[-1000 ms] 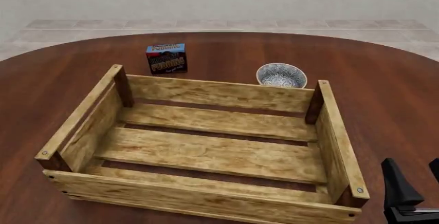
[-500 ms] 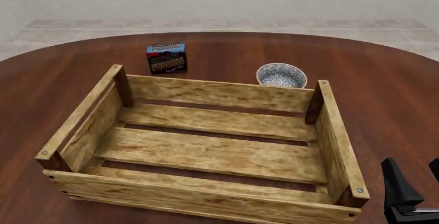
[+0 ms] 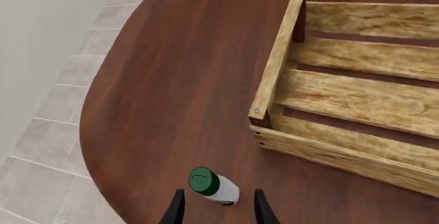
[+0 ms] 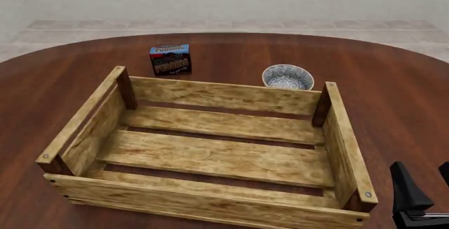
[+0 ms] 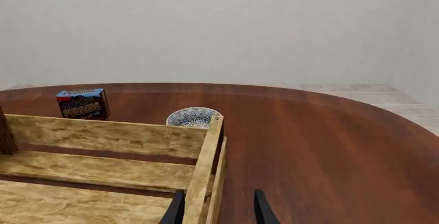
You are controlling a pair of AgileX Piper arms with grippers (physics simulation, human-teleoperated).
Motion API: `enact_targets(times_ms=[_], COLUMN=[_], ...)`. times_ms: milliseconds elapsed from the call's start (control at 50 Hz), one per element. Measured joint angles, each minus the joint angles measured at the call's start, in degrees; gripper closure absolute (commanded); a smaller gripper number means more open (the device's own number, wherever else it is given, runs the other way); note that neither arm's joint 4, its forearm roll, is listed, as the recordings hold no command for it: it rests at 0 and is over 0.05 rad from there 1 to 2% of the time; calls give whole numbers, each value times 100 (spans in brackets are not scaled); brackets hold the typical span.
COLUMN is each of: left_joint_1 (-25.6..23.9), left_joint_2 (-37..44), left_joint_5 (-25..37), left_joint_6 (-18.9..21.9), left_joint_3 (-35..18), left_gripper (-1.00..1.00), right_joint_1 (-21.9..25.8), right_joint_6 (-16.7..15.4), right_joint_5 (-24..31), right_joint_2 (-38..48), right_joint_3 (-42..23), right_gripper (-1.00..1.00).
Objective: Pick up the salad dressing and put it in the tray.
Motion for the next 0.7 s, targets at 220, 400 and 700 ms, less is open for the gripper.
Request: enact_targets(times_ms=[220, 400, 700], left_joint_1=[397, 725, 1131], left_joint_2=[39, 187, 475], left_joint_5=[-366, -716, -1392], left_joint_6=[-79, -34, 68], left_joint_3=[468, 719, 1180], left_gripper=[-100, -100, -100], right_joint_1=[0, 0, 0], right_joint_6=[0, 0, 0], right_joint_5=[0, 0, 0], right_joint_2=[0, 0, 0], right_joint_3=[0, 0, 0], right_gripper=[-100, -100, -100])
